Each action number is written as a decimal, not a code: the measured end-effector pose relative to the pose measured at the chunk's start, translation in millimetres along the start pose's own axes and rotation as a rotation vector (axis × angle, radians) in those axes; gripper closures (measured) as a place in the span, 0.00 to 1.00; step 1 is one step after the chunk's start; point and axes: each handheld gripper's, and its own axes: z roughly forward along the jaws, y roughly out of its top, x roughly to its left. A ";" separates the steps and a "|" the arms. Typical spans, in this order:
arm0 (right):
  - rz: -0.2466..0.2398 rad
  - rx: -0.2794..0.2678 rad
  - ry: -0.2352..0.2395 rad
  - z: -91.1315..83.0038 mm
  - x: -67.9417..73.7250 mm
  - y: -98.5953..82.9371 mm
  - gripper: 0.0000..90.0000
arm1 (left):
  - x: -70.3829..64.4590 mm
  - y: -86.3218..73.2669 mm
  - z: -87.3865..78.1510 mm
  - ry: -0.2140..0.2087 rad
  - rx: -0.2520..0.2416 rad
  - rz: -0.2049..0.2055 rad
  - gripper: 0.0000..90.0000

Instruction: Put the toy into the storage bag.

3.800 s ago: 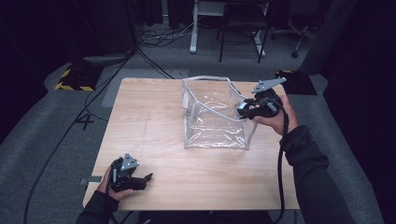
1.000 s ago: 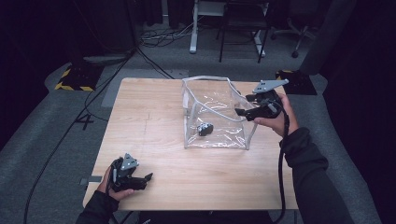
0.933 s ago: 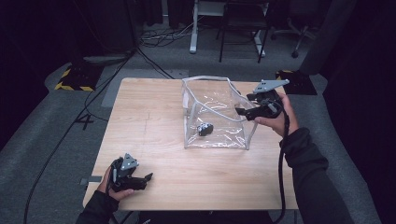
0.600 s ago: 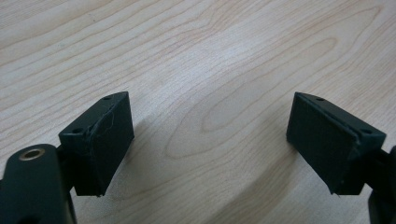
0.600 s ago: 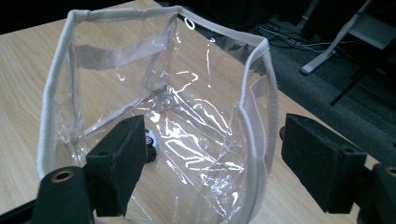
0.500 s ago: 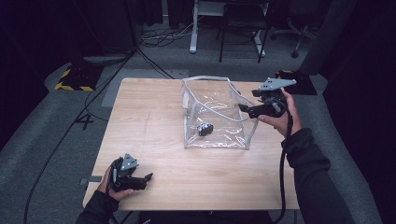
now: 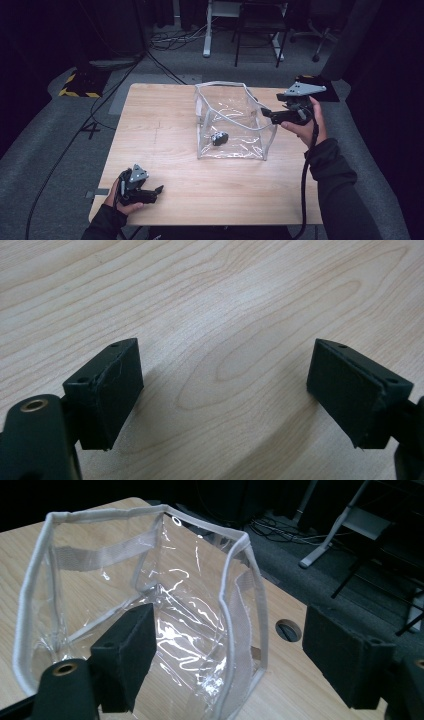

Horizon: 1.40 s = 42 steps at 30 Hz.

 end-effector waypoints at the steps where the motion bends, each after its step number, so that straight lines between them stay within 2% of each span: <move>1: 0.005 0.002 -0.004 -1.0 -0.7 -0.4 0.25 | 0.0 0.0 0.0 0.000 0.000 0.000 0.17; 27: 0.034 -0.007 -0.086 -19.6 -23.3 -15.1 0.26 | 0.0 0.0 0.0 0.000 0.000 0.000 0.17; 30: 0.052 -0.008 -0.091 -20.8 -25.0 -17.2 0.26 | 0.0 0.0 0.0 0.000 0.000 0.000 0.17; 42: 0.063 -0.003 -0.125 -20.7 -30.9 -31.0 0.27 | 0.0 0.0 0.0 0.000 0.000 0.000 0.17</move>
